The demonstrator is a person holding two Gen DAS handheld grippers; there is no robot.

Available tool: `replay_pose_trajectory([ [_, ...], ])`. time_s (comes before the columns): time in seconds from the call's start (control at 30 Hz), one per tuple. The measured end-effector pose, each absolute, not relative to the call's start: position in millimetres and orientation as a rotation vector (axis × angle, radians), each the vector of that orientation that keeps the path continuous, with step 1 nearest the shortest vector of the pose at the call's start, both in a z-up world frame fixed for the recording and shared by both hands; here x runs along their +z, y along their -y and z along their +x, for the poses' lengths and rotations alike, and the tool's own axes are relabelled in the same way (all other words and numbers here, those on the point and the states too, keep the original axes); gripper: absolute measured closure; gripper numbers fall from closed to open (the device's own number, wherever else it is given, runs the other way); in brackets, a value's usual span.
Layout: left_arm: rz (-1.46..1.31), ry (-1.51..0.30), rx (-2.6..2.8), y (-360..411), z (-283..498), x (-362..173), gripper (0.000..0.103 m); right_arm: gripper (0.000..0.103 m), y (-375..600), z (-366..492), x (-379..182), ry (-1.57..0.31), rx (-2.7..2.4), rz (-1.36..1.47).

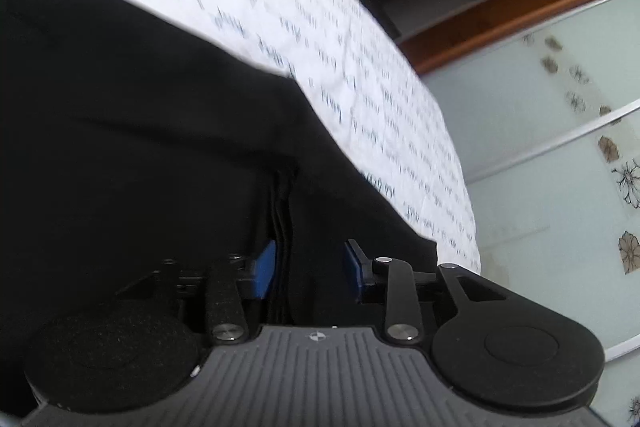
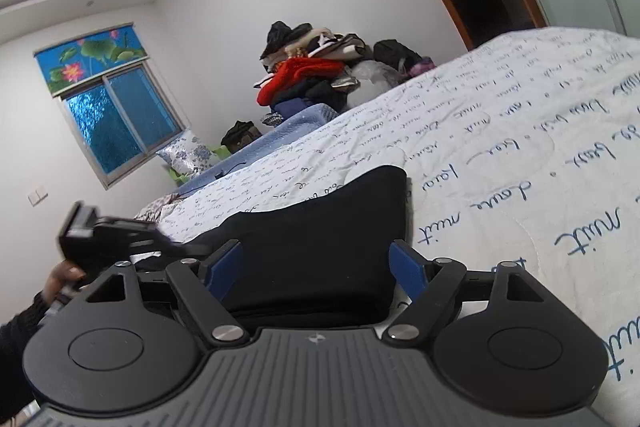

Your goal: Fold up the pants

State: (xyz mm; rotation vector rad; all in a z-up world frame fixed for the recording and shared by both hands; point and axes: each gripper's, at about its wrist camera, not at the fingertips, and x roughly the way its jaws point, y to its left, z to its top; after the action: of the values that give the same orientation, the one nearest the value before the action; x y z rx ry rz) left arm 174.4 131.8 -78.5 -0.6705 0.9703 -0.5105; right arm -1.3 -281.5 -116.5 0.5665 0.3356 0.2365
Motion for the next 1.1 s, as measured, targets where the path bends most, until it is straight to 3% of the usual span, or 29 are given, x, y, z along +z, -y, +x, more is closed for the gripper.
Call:
replay_pose_trajectory([
  [0.2,-0.63,-0.684,-0.239,-193.8,106.3,-36.8,0.062,0.023,282.3,0.8,-117.5,-0.363,0.233,0.584],
  [0.27,-0.668,-0.589,-0.129,-219.2,79.1,-32.3,0.056,0.023,280.9,3.2,-116.4,-0.377,0.237,0.577],
  [0.5,-0.526,-0.413,0.264,-269.6,7.3,-11.7,0.051,0.022,274.7,12.5,-118.8,-0.462,0.226,0.56],
  [0.57,-0.433,-0.375,0.369,-276.8,-6.7,-6.1,0.042,0.022,266.5,14.3,-116.5,-0.479,0.207,0.509],
  [0.63,-0.313,-0.331,0.442,-274.1,-15.1,-8.3,0.039,0.019,250.6,18.5,-110.6,-0.505,0.183,0.408],
  [0.8,-0.188,-0.386,0.459,-272.9,-9.9,-40.6,0.037,0.01,185.8,29.4,-85.9,-0.498,0.172,0.119],
  [0.97,-0.306,-0.561,0.454,-289.3,2.0,-84.9,0.034,0.01,103.8,32.6,-55.7,-0.395,0.306,-0.154],
  [1.1,-0.377,-0.52,0.411,-306.9,-8.8,-88.5,0.025,0.01,35.7,22.3,-50.5,-0.336,0.331,-0.44],
])
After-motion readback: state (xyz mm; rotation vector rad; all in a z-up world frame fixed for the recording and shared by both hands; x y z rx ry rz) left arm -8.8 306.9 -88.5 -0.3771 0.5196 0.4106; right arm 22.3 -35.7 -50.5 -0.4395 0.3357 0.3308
